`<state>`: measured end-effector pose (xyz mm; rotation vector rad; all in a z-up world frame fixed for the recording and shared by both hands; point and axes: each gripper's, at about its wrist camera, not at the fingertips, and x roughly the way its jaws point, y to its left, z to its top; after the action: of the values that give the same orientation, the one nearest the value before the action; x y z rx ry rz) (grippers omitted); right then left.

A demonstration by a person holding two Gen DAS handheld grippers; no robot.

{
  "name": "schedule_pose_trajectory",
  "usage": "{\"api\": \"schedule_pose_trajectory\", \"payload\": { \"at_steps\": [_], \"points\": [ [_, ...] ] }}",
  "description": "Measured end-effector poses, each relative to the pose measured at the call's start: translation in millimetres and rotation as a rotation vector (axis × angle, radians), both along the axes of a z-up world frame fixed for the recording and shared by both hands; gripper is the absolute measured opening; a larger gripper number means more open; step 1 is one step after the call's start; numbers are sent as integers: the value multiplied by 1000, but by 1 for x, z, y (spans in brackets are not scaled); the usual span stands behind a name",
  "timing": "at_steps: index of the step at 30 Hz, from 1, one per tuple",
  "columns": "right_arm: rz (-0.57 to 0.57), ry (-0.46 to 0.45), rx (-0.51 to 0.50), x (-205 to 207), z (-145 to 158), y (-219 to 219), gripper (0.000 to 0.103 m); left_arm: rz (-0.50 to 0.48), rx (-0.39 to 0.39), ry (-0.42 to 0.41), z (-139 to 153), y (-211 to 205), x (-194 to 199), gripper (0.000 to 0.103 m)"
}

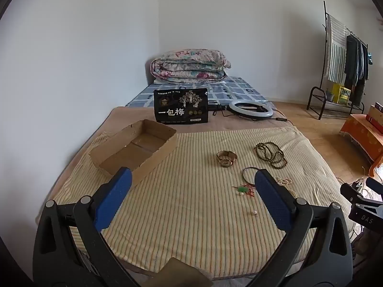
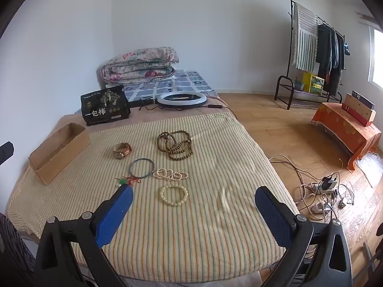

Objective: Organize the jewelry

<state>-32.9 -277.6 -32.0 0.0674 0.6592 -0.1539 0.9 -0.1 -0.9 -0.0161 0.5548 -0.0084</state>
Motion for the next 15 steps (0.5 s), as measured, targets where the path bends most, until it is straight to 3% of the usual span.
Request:
{"api": "schedule_pose_trajectory", "payload": {
  "at_steps": [15],
  "points": [
    [0,-6,0,-1,2,-4,103,7,6,-17,0,-1,-1,103]
  ]
}}
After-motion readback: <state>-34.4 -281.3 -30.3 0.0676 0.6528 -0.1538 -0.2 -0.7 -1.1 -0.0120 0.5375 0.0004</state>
